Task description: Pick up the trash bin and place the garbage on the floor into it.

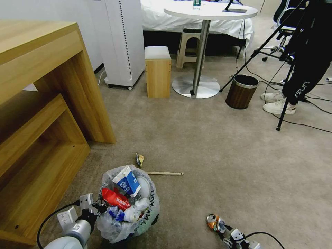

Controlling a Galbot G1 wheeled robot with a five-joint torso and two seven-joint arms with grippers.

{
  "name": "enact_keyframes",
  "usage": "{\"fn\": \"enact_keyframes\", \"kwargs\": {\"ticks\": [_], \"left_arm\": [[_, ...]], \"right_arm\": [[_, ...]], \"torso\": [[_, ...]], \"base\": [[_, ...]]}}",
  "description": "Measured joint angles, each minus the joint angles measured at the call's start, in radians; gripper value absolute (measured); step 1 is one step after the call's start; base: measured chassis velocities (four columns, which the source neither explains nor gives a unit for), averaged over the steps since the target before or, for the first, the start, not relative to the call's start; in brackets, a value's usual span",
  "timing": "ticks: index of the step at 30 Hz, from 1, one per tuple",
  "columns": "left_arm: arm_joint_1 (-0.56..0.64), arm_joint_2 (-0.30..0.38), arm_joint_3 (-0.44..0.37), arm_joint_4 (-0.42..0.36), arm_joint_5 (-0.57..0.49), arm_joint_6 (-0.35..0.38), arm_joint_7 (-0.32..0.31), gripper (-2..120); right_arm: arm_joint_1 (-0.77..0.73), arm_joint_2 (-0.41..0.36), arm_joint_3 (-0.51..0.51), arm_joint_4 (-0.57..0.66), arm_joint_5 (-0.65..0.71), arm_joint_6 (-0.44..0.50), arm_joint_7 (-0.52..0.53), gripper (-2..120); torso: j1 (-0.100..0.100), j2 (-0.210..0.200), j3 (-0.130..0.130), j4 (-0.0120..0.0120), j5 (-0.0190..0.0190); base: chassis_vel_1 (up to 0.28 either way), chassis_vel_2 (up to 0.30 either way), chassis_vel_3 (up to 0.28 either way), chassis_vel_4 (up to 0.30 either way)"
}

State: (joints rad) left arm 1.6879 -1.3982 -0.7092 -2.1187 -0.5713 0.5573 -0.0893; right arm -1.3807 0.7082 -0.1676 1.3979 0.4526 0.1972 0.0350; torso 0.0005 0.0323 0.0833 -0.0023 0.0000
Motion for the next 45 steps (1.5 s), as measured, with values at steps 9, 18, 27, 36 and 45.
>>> {"fn": "enact_keyframes", "kwargs": {"ticks": [9,18,27,36,45], "left_arm": [[0.009,0.008,-0.005,-0.002,-0.001,-0.003,0.001,0],[0.006,0.010,-0.005,-0.003,-0.003,-0.004,0.001,0],[-0.001,0.006,-0.004,0.002,-0.002,0.001,-0.002,0],[-0.003,0.004,-0.005,0.005,-0.003,0.003,-0.003,0],[0.002,0.005,-0.005,-0.006,-0.006,0.015,-0.003,0]], "right_arm": [[0.000,0.013,0.002,-0.009,-0.011,0.009,-0.001,15],[-0.005,0.017,0.012,-0.014,-0.013,0.017,-0.011,10],[-0.015,0.004,0.050,-0.005,-0.006,0.039,-0.031,10],[-0.023,-0.056,0.138,0.082,0.026,0.077,-0.070,10],[0.095,-0.096,0.182,0.243,0.094,0.176,-0.203,10]], "torso": [[0.000,0.000,0.000,0.0000,-0.0002],[0.000,0.000,0.000,0.0000,0.0000],[0.000,0.000,0.000,-0.0001,0.0004],[0.000,0.000,0.000,0.0000,0.0000],[0.000,0.000,0.000,0.0002,-0.0001]], "base": [[0.000,0.000,0.000,0.000],[0.000,0.000,0.000,0.000],[0.000,0.000,0.000,0.000],[0.000,0.000,0.000,0.000],[0.000,0.000,0.000,0.000]]}}
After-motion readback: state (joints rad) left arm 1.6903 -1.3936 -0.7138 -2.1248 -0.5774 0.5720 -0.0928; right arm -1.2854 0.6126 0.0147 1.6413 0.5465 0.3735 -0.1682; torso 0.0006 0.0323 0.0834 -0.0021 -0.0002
